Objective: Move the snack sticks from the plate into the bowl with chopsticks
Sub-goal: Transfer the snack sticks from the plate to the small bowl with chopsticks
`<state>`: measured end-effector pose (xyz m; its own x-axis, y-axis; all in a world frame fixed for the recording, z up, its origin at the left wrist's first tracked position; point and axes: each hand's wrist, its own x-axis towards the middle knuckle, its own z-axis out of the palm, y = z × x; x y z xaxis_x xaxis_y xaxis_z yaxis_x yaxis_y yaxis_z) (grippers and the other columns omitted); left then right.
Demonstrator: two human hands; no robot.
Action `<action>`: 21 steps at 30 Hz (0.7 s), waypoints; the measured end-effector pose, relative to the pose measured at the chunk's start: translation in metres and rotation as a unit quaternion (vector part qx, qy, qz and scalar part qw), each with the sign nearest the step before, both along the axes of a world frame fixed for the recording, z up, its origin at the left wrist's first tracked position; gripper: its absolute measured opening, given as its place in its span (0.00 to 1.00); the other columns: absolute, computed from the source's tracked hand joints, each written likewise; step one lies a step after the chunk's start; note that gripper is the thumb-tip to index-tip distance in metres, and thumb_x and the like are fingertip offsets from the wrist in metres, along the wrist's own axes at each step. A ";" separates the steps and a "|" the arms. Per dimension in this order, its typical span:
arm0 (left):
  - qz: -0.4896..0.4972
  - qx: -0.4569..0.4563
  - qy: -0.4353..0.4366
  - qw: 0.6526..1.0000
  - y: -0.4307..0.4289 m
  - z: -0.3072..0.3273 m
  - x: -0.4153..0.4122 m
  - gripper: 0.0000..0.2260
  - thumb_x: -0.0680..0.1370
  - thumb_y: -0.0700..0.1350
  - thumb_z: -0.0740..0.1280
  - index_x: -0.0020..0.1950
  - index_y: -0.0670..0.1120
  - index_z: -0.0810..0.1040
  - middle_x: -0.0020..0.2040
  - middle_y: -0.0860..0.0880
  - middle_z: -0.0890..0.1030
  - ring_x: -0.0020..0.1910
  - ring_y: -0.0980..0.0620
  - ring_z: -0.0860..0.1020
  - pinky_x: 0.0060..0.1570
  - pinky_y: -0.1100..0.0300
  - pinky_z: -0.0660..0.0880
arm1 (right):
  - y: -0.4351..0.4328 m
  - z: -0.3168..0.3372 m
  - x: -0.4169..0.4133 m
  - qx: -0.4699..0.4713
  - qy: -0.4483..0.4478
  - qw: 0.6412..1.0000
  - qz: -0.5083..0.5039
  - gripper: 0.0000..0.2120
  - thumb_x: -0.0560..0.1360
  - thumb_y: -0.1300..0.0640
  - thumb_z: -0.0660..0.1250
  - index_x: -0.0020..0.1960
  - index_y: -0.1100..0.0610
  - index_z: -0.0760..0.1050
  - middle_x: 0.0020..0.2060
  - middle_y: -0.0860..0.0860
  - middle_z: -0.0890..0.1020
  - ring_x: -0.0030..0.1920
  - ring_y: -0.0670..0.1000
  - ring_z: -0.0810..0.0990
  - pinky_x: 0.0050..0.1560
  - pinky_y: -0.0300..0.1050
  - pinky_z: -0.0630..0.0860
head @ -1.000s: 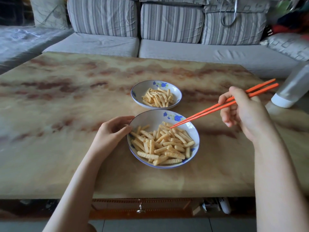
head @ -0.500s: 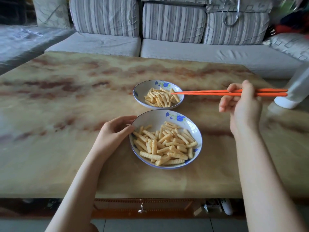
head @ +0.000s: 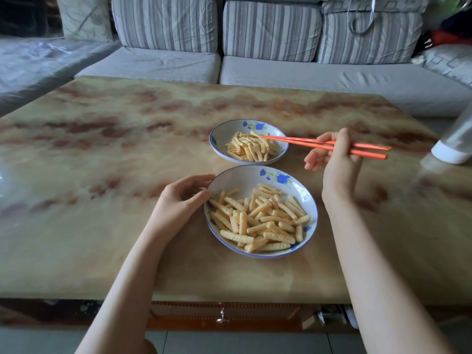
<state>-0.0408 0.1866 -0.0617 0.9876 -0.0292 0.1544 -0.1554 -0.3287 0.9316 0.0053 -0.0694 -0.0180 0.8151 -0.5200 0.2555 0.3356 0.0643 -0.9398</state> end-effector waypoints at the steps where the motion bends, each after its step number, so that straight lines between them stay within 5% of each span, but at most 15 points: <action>1: 0.000 -0.001 0.001 1.000 0.000 0.000 0.000 0.16 0.70 0.48 0.67 0.56 0.55 0.82 0.51 0.59 0.84 0.51 0.61 0.81 0.55 0.67 0.75 | -0.001 0.001 0.000 0.000 -0.002 1.000 -0.001 0.21 0.83 0.53 0.50 0.37 0.57 0.72 0.19 0.52 0.76 0.20 0.52 0.72 0.26 0.43 0.67; 9: -0.005 -0.015 0.010 1.000 0.000 0.001 -0.001 0.17 0.69 0.48 0.67 0.58 0.53 0.82 0.51 0.57 0.84 0.50 0.61 0.81 0.56 0.65 0.76 | -0.022 0.027 -0.021 -0.004 -0.004 0.999 0.032 0.20 0.82 0.54 0.51 0.36 0.58 0.71 0.17 0.51 0.72 0.18 0.52 0.69 0.23 0.39 0.64; 21: -0.003 -0.011 0.008 1.000 -0.001 0.002 -0.002 0.16 0.69 0.48 0.67 0.56 0.54 0.82 0.51 0.57 0.84 0.51 0.61 0.81 0.57 0.63 0.76 | -0.042 0.046 -0.051 -0.153 0.086 0.979 0.102 0.21 0.82 0.53 0.52 0.35 0.58 0.72 0.17 0.54 0.72 0.16 0.51 0.65 0.21 0.37 0.58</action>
<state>-0.0429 0.1855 -0.0600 0.9898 -0.0311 0.1393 -0.1421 -0.3066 0.9412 -0.0458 -0.1119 0.0277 0.9389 -0.2615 0.2237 0.1803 -0.1799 -0.9670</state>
